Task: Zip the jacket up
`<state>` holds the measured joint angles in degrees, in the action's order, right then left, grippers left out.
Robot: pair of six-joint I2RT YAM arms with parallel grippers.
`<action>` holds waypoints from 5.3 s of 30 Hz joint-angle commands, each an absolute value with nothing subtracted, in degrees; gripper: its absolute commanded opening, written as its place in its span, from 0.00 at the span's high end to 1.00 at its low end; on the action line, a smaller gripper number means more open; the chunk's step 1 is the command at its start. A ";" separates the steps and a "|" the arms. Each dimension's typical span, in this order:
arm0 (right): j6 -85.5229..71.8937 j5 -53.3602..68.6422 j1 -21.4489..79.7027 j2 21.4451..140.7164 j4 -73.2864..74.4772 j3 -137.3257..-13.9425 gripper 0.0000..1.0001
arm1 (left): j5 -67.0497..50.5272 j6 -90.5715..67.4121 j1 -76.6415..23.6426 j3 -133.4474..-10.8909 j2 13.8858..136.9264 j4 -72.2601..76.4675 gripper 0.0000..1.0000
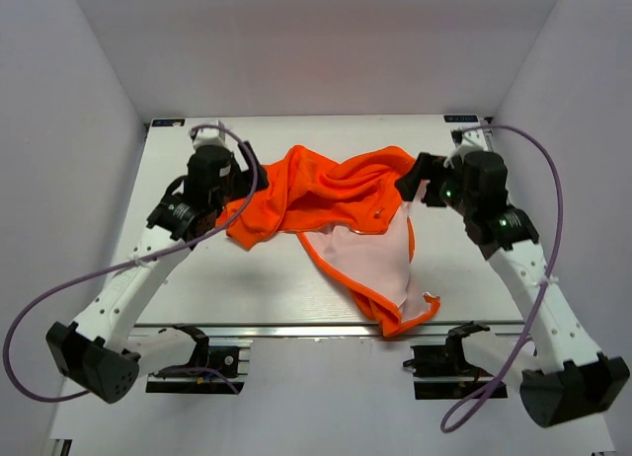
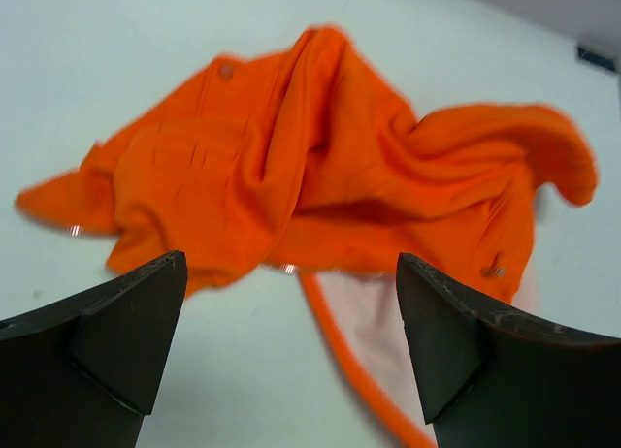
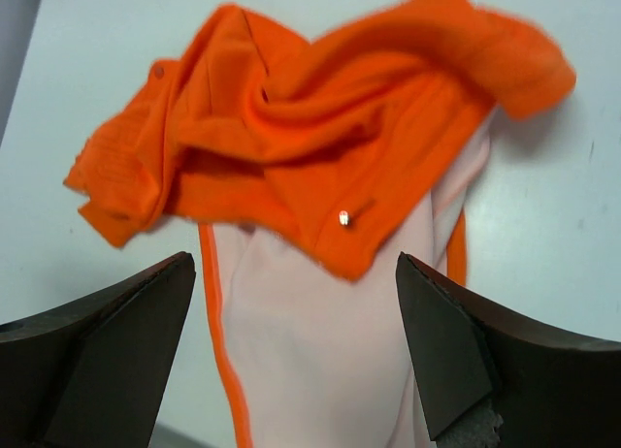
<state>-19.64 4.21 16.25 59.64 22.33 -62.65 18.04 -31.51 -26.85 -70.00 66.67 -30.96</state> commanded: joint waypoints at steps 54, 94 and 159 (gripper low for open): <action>-22.66 -2.64 14.59 64.92 26.71 -50.12 0.18 | 19.41 -34.10 -26.19 -65.48 77.27 -20.73 1.00; -18.99 32.87 46.12 65.03 25.41 -46.94 0.87 | 38.23 -28.74 -20.22 -87.89 78.05 -28.12 1.00; -18.81 24.87 2.37 90.62 9.85 -45.18 0.68 | 20.05 -9.14 -43.86 -132.98 152.93 0.78 0.25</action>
